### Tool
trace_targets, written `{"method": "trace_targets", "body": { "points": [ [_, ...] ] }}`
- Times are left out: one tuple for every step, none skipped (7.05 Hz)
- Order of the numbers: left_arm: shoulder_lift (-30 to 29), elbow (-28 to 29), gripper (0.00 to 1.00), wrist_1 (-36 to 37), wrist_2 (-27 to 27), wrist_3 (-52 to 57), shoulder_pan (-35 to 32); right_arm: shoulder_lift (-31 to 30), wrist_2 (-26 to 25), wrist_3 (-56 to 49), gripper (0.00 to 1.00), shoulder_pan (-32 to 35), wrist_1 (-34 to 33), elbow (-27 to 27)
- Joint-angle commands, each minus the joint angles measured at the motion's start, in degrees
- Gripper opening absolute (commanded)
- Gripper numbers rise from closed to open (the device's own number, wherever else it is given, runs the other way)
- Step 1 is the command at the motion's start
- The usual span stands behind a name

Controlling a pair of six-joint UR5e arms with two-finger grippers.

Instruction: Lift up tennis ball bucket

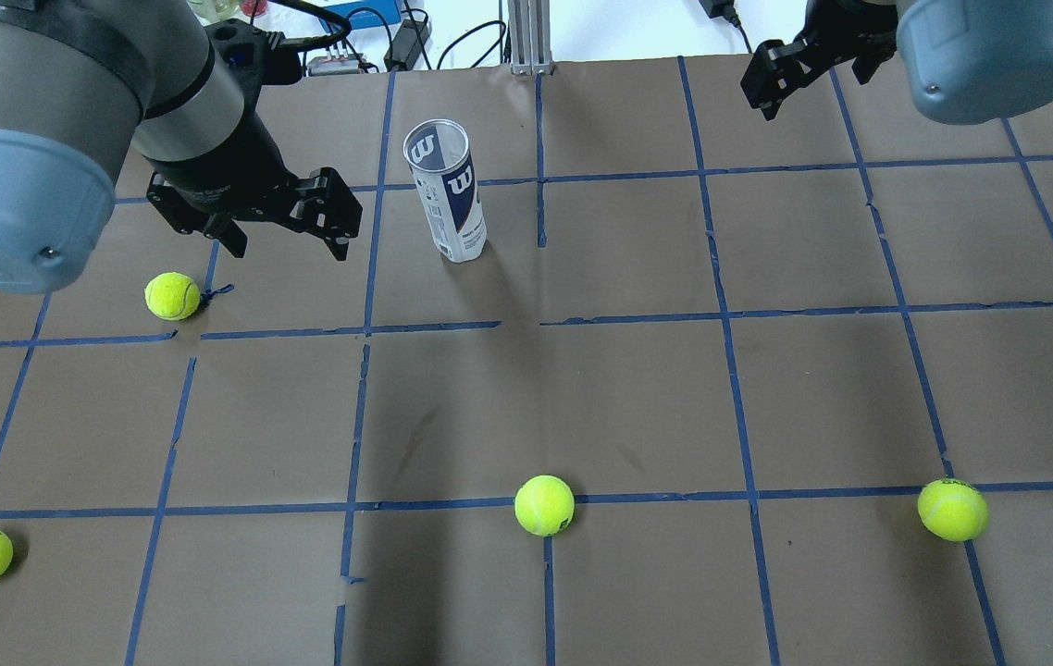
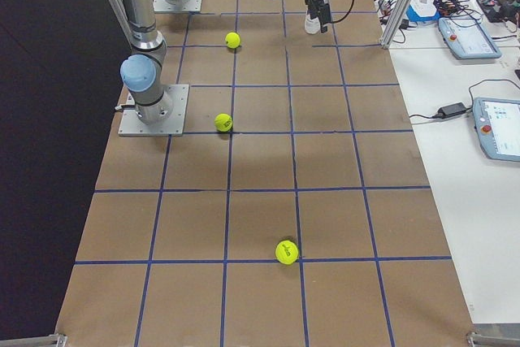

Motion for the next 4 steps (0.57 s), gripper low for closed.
{"method": "trace_targets", "body": {
  "points": [
    [0.3,0.7,1.0,0.0,0.2,-1.1,0.4,0.0,-0.1,0.0,1.0,0.0,0.0,0.0],
    [0.2,0.9,1.0,0.0,0.2,-1.3,0.3,0.0,0.0,0.0,1.0,0.0,0.0,0.0],
    [-0.3,1.0,1.0,0.1,0.2,-1.4,0.3,0.0,-0.1,0.0,1.0,0.0,0.0,0.0],
    [-0.2,1.2,1.0,-0.4,0.2,-1.4,0.4,0.0,0.0,0.0,1.0,0.0,0.0,0.0]
  ]
}}
